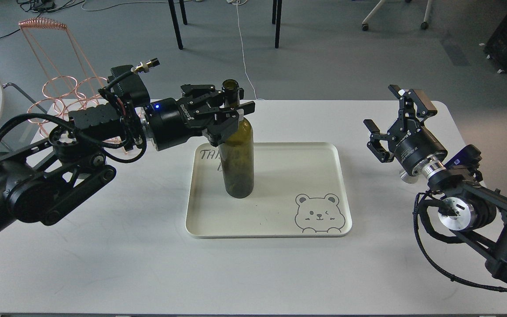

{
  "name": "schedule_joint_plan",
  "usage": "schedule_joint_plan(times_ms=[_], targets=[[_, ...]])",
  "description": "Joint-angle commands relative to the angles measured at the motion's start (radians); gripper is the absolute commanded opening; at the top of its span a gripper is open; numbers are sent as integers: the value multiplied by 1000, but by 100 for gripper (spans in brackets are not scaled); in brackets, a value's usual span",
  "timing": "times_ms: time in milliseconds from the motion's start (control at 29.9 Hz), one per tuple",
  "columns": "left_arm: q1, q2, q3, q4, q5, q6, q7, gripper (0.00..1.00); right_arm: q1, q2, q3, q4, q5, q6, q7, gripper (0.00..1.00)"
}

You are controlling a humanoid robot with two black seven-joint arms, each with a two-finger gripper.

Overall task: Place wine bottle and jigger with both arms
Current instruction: 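Lift the green wine bottle with the left gripper toward the rack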

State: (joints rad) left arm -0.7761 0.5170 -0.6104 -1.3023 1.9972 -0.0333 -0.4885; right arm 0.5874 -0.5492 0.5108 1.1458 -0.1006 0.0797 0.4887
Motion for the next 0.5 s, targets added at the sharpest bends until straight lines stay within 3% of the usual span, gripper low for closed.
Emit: schedule_joint_plan(times_ms=[0, 267, 468], targets=[[-11, 0, 0, -15, 2, -7, 0, 8, 0, 0, 0, -1, -1, 0, 0, 99], [-150, 84, -3, -35, -61, -23, 0, 8, 0, 2, 2, -3, -2, -1, 0, 99], [-293, 238, -2, 3, -109, -187, 0, 8, 0, 3, 3, -3, -2, -1, 0, 99]])
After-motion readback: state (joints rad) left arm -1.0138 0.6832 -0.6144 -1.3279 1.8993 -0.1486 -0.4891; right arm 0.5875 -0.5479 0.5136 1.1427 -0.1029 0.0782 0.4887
